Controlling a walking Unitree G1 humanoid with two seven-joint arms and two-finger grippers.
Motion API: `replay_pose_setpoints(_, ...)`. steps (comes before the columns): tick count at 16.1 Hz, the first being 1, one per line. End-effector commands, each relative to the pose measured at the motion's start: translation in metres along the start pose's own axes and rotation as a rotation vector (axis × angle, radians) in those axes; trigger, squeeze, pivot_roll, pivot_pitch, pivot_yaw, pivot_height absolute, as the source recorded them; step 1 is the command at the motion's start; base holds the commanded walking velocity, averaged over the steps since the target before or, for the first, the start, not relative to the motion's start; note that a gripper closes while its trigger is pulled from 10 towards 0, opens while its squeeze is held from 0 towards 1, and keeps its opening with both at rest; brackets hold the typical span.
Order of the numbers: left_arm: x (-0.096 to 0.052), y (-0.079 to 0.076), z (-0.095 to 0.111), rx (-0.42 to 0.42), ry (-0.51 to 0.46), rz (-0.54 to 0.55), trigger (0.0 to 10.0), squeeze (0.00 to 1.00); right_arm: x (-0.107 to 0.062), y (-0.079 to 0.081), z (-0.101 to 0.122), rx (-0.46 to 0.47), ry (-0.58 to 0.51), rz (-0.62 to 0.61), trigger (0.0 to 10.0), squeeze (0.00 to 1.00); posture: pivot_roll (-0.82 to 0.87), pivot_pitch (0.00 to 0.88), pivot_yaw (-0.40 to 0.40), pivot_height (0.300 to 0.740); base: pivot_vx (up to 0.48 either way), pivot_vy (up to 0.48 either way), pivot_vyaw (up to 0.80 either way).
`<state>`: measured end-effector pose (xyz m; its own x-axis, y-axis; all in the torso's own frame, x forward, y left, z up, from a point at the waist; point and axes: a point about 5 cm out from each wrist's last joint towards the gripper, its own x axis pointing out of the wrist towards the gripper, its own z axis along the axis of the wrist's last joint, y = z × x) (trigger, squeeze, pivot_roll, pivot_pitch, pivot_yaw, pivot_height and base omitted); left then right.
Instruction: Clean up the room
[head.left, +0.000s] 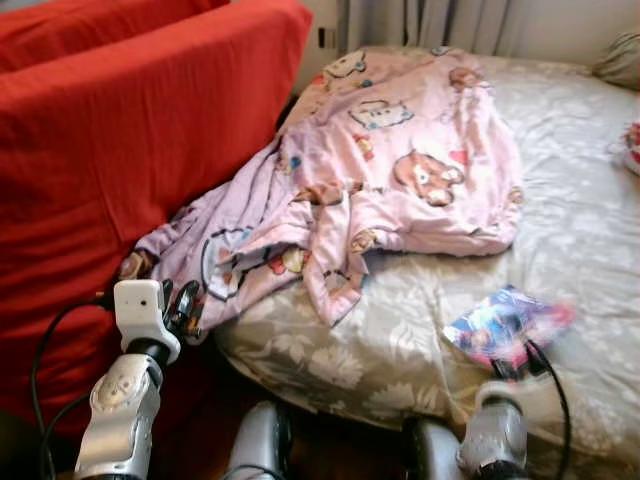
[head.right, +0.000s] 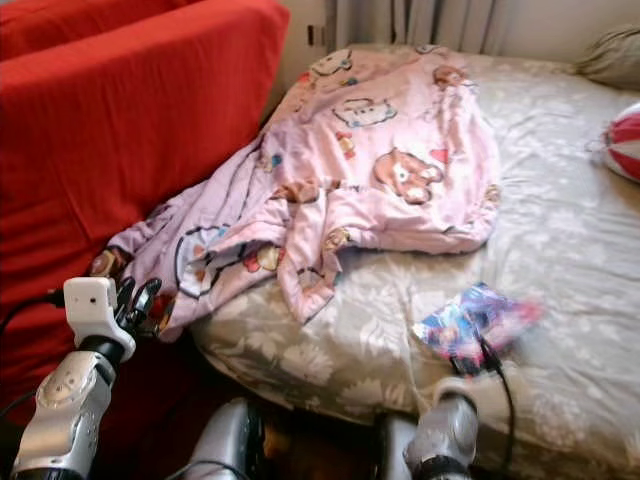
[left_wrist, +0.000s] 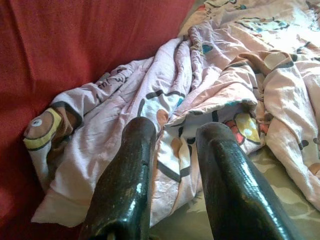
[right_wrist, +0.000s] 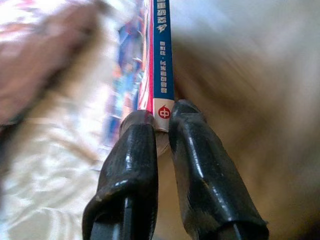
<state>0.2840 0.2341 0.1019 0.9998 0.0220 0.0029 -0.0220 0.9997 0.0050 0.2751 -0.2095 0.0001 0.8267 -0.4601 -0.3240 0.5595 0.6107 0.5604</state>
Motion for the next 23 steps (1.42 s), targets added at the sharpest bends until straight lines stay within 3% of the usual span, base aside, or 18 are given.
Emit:
replay_pose_setpoints(1,0.0,0.002,-0.004,0.001,0.01,0.019,10.0,0.0,0.005,0.023,0.012,-0.105,-0.066,0.123,0.0,0.0,0.13,0.058,0.03,0.599,0.0,0.0,0.0)
replay_pose_setpoints(2,0.001,0.001,-0.007,-0.003,0.015,0.023,10.0,0.0,0.005,0.028,0.014,-0.164,-0.076,0.172,0.0,0.0,0.12,0.055,0.029,0.599,0.0,0.0,0.0)
replay_pose_setpoints(3,0.001,-0.002,-0.015,-0.033,0.035,0.029,10.0,0.0,0.002,0.039,0.015,-0.332,-0.102,0.3,10.0,0.0,0.1,0.042,0.023,0.599,0.0,0.0,0.0)
replay_pose_setpoints(4,0.001,-0.006,-0.021,-0.045,0.049,0.026,10.0,0.0,0.0,0.043,0.013,-0.453,-0.094,0.372,10.0,0.0,0.09,0.021,0.014,0.599,0.0,0.0,0.0)
replay_pose_setpoints(5,0.001,-0.007,-0.023,-0.048,0.053,0.027,10.0,0.0,-0.001,0.044,0.013,-0.467,-0.096,0.392,10.0,0.0,0.08,0.016,0.012,0.599,0.0,0.0,0.0)
replay_pose_setpoints(6,0.001,-0.008,-0.028,-0.06,0.064,0.03,10.0,0.0,-0.002,0.043,0.012,-0.558,-0.085,0.425,10.0,0.0,0.08,0.003,0.007,0.599,0.0,0.0,0.0)
replay_pose_setpoints(7,-0.001,-0.009,-0.037,-0.082,0.086,0.043,10.0,0.0,-0.004,0.037,0.009,-0.712,-0.07,0.433,10.0,0.0,0.07,0.0,-0.001,0.599,0.0,0.0,0.0)
replay_pose_setpoints(9,-0.006,-0.008,-0.058,-0.079,0.171,0.048,10.0,0.0,-0.004,0.029,0.006,-0.71,-0.036,0.411,10.0,0.0,0.08,0.0,-0.008,0.607,0.0,0.0,0.0)
replay_pose_setpoints(13,-0.013,0.005,-0.09,-0.086,0.331,0.094,10.0,0.0,-0.001,0.045,0.012,-0.678,-0.054,0.43,10.0,0.0,0.04,0.0,-0.003,0.652,0.0,0.0,0.0)
replay_pose_setpoints(16,-0.017,0.005,-0.099,-0.106,0.382,0.119,10.0,0.0,-0.003,0.044,0.009,-0.677,-0.043,0.435,10.0,0.0,0.05,0.0,-0.003,0.677,0.0,0.0,0.0)
replay_pose_setpoints(21,-0.036,0.002,-0.127,-0.118,0.541,0.136,10.0,0.0,-0.009,0.038,0.003,-0.67,-0.022,0.433,10.0,0.0,0.02,0.0,-0.004,0.74,0.0,0.0,0.0)
replay_pose_setpoints(23,-0.049,0.0,-0.14,-0.1,0.625,0.136,10.0,0.0,-0.009,0.037,0.002,-0.671,-0.014,0.433,10.0,0.0,0.02,0.0,-0.004,0.74,0.0,0.0,0.0)
